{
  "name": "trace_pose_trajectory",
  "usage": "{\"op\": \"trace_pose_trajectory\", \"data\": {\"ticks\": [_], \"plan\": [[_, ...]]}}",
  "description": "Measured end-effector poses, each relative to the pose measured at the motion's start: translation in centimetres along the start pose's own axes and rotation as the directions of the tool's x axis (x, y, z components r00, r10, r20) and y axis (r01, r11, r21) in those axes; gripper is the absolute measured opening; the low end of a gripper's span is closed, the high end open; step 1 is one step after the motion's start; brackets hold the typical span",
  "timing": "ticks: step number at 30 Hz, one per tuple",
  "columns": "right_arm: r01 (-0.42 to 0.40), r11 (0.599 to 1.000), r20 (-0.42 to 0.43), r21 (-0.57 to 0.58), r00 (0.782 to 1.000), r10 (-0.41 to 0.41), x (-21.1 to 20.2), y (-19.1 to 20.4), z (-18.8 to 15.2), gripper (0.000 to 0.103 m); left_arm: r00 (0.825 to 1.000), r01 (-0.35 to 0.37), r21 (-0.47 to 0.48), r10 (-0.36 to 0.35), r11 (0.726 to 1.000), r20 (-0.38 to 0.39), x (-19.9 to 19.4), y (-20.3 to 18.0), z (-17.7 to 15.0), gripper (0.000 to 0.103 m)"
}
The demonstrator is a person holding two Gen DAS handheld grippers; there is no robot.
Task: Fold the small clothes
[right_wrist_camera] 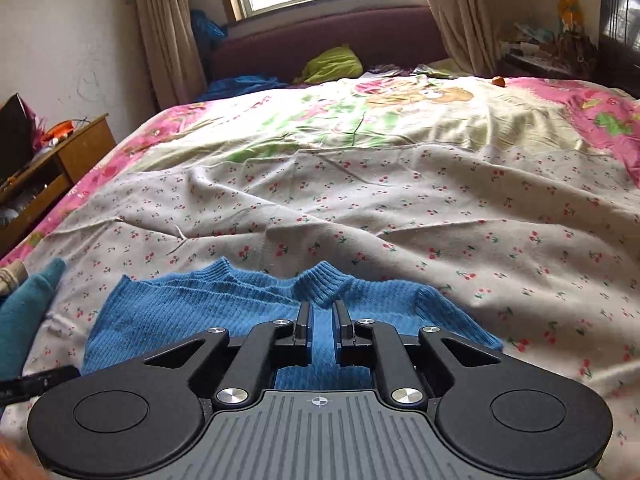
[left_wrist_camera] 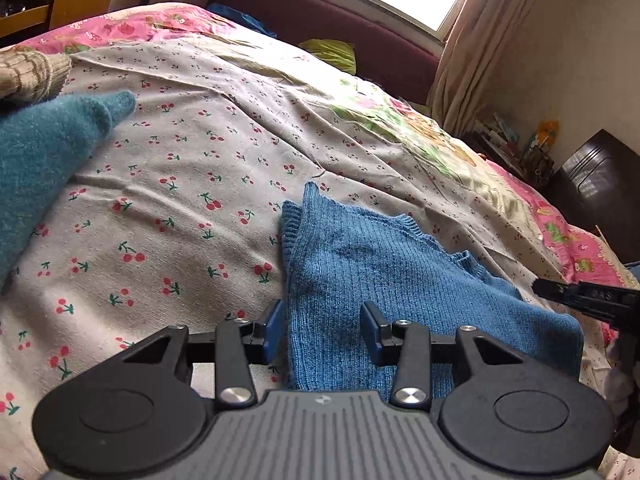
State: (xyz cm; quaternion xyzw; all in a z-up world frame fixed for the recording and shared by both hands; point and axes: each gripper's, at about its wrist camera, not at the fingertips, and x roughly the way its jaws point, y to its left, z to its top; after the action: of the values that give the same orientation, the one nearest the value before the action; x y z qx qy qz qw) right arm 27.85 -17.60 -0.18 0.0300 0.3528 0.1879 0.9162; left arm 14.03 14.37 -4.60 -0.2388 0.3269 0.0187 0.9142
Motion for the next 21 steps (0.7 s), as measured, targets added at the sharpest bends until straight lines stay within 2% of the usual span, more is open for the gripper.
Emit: {"op": "trace_pose_trajectory", "data": {"ticks": [2, 4, 6, 7, 8, 11, 14, 17, 21], "plan": [[0.042, 0.999, 0.006, -0.026, 0.999, -0.042, -2.0, -0.7, -1.7, 0.013, 1.0, 0.014, 0.026, -0.014, 1.0, 0.004, -0.1, -0.7, 0.0, 0.052], [0.084, 0.996, -0.013, 0.005, 0.996, -0.084, -2.6, -2.3, -3.4, 0.013, 1.0, 0.026, 0.054, -0.025, 0.998, -0.017, 0.5, -1.5, -0.2, 0.052], [0.139, 0.989, -0.117, 0.054, 0.984, -0.132, -1.0, -4.4, -4.9, 0.01, 0.998, 0.023, 0.076, -0.018, 0.997, -0.066, 1.7, -2.2, -0.6, 0.053], [0.16, 0.984, -0.15, 0.081, 0.978, -0.147, -0.1, -5.5, -5.6, 0.003, 0.996, 0.014, 0.081, -0.007, 0.997, -0.087, 2.4, -2.3, -0.9, 0.053], [0.148, 0.983, -0.147, 0.109, 0.98, -0.131, 0.2, -6.1, -5.9, 0.0, 0.995, 0.007, 0.091, 0.002, 0.996, -0.098, 2.8, -2.4, -1.2, 0.052], [0.144, 0.978, -0.127, 0.15, 0.984, -0.125, -0.4, -6.2, -5.1, 0.001, 0.995, -0.013, 0.108, 0.024, 0.994, -0.1, 2.5, -2.4, -1.4, 0.053], [0.097, 0.982, -0.061, 0.163, 0.994, -0.089, -2.5, -5.7, -4.3, 0.013, 0.997, -0.015, 0.075, 0.021, 0.997, -0.074, 1.3, -2.2, -1.0, 0.053], [0.032, 0.99, 0.013, 0.14, 0.999, -0.034, -3.2, -4.6, -3.4, 0.013, 0.998, -0.017, 0.08, 0.022, 0.997, -0.059, 1.0, -2.7, -0.8, 0.053], [0.0, 0.988, -0.023, 0.154, 1.0, 0.004, 0.3, -4.2, -2.4, 0.013, 0.994, -0.041, 0.115, 0.052, 0.993, -0.094, 2.2, -3.4, -1.2, 0.053]]}}
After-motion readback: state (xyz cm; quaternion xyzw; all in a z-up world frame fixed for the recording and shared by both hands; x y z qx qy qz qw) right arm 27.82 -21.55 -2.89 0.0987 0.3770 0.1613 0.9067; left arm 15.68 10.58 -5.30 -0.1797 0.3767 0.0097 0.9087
